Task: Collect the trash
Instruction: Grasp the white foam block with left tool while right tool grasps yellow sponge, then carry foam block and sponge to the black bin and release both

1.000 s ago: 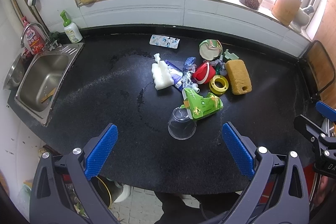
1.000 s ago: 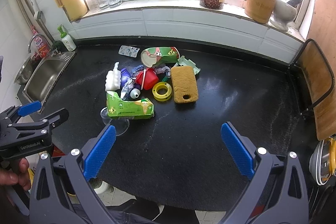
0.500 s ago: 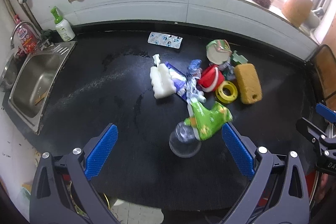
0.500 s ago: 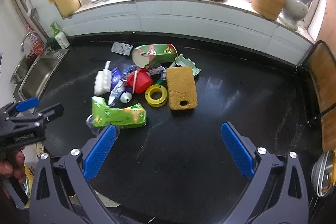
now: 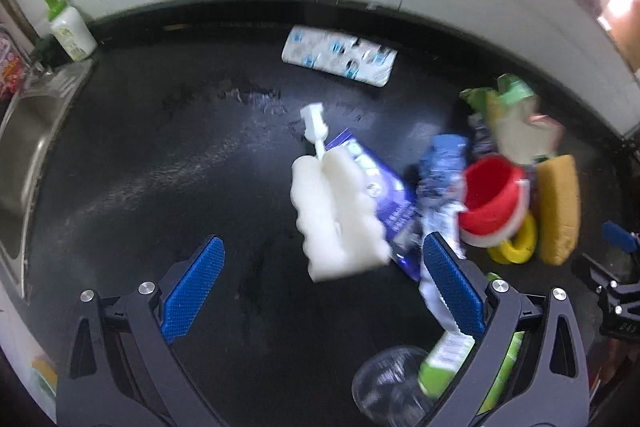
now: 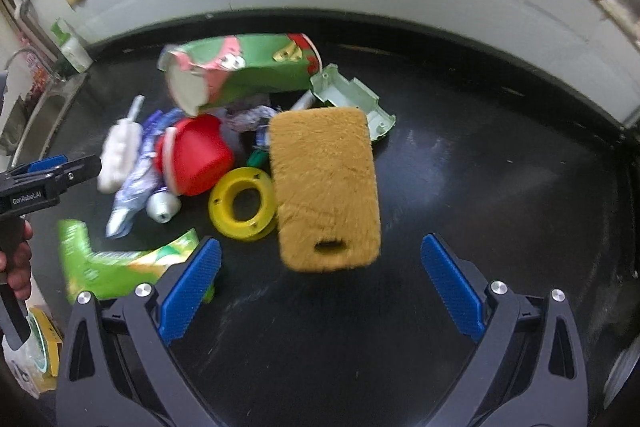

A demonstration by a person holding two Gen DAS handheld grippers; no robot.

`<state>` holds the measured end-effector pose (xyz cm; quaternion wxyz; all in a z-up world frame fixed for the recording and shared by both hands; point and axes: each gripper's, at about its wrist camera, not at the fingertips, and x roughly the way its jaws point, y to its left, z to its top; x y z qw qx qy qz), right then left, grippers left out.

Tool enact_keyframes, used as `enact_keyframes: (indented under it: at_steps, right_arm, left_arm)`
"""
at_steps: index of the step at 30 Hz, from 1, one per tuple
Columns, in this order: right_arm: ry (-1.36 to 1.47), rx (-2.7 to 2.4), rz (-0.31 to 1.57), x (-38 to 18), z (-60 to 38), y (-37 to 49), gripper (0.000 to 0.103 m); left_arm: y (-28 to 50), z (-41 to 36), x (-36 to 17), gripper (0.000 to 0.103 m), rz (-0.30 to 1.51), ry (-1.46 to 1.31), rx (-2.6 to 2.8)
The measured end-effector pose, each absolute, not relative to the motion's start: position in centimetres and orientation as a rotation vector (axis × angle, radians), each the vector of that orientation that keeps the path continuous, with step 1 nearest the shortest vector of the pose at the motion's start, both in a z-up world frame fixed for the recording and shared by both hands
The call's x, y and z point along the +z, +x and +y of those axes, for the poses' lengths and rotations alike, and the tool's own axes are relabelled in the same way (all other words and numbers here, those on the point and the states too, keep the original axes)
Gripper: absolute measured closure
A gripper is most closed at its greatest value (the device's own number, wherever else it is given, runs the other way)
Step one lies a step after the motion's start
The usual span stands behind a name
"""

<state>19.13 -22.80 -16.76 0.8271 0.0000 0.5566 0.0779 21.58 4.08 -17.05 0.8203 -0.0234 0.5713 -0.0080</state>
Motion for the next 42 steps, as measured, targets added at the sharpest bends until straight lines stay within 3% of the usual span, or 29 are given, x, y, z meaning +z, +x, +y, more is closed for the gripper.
enact_keyframes:
  at_steps: [7,10,11,12,14,15,19,23,42]
  right_arm:
    - [-0.013,0.188,1.235,-19.6,-23.1,21.4,0.012]
    - [-0.039,0.185,1.262,-20.7,-23.1,21.8,0.029]
    - [-0.041,0.193,1.270,-21.0,-23.0,21.9,0.041]
    - [-0.046,0.192,1.267,-21.0,-23.0,22.0,0.043]
    - [-0.059,0.192,1.254,-20.9,-23.0,21.9,0.047]
    - [-0.060,0.192,1.251,-20.8,-23.0,21.7,0.052]
    - [-0.050,0.197,1.228,-19.7,-23.3,20.8,0.062]
    - [-0.049,0.194,1.201,-18.9,-23.0,20.1,0.064]
    - [-0.054,0.287,1.023,-7.9,-19.8,10.4,0.064]
  left_arm:
    - [23.6,5.2,-20.7,0.006,1.282,-0.070,-0.008]
    - [24.1,5.5,-21.4,0.007,1.290,-0.090,-0.030]
    - [24.1,5.5,-21.5,0.008,1.286,-0.082,-0.037]
    - [24.2,5.5,-21.4,0.013,1.277,-0.074,-0.050]
    - [24.1,5.3,-20.8,0.038,1.252,-0.067,-0.082]
    - [24.1,5.1,-20.6,0.060,1.256,-0.072,-0.101]
    - [23.8,4.9,-19.6,0.075,1.267,-0.053,-0.090]
    - [22.6,4.4,-18.0,0.080,1.242,-0.016,-0.091]
    - [9.9,3.6,-6.3,0.080,1.119,-0.019,-0.074]
